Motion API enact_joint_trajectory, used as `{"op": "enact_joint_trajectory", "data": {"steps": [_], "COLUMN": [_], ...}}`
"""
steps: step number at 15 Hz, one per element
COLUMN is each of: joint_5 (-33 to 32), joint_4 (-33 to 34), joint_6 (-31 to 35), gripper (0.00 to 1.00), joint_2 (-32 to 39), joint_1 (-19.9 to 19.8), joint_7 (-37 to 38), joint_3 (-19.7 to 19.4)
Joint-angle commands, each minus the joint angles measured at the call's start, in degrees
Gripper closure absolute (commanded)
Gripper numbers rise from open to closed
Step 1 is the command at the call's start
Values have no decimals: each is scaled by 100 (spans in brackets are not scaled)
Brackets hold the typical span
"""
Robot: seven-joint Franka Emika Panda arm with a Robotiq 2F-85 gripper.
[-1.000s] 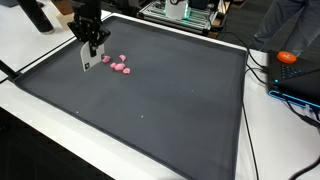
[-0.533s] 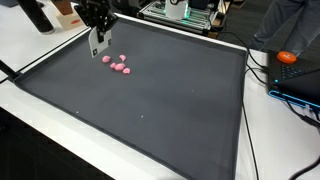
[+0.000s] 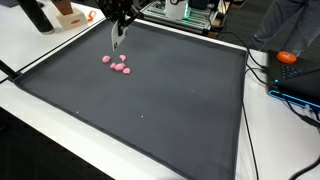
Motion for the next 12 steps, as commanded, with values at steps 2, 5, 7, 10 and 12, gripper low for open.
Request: {"op": "enact_joint_trajectory", "data": {"steps": [2,5,7,10,12], "joint_5": [-371,-448,-506,-653,-770], "joint_4": [140,281,417,637,799], "joint_6": [-679,-880,-995,-1118,-1173], "gripper": [99,99,99,99,99], "joint_2": [110,302,472,765,971], "joint_1": [236,349,414,525,604], "joint_7": [492,563,558,610,626], "joint_3": [168,268,303,309,295]}}
